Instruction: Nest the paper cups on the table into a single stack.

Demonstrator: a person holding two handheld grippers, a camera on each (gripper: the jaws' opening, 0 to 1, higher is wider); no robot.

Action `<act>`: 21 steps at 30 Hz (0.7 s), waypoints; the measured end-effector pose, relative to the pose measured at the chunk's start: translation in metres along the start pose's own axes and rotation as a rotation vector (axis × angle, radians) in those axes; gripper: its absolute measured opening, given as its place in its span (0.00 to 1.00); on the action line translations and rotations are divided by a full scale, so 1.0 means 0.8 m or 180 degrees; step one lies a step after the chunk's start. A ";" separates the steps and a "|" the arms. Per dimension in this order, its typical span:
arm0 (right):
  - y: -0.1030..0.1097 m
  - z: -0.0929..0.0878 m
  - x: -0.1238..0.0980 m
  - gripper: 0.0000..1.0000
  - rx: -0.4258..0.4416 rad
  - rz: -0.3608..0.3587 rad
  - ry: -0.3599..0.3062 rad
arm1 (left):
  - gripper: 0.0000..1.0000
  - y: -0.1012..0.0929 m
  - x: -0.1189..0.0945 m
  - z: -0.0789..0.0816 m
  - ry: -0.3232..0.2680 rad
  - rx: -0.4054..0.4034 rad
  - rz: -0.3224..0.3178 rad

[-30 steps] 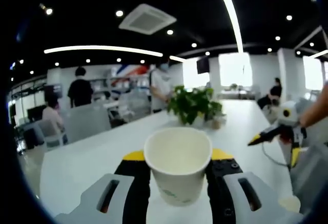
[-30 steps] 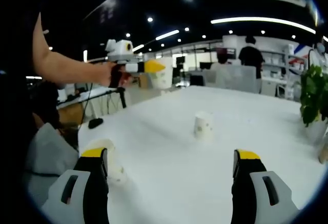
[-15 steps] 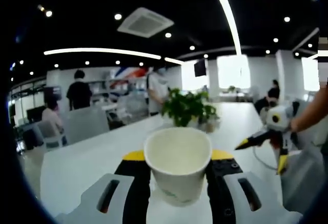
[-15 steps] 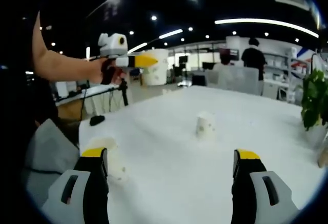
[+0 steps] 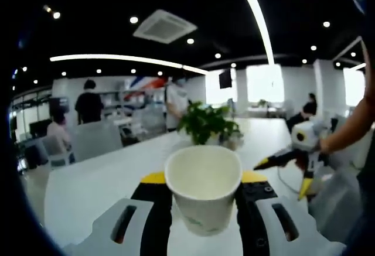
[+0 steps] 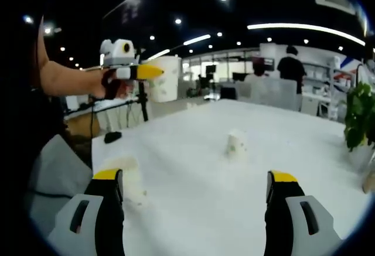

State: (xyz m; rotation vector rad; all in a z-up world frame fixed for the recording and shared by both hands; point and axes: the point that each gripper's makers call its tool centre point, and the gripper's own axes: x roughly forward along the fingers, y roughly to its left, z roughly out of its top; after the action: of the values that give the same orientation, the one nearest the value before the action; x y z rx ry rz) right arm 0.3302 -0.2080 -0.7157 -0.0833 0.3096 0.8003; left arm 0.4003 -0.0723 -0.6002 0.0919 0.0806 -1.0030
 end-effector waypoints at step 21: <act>0.003 -0.004 -0.016 1.00 0.0019 -0.0039 -0.0005 | 0.40 -0.056 -0.023 0.010 -0.0051 -0.0101 -0.0174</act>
State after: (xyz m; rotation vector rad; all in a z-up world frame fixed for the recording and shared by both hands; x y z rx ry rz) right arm 0.3191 -0.2157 -0.7149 -0.0790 0.3096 0.7872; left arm 0.3532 -0.0818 -0.5920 0.0529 0.0846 -1.0566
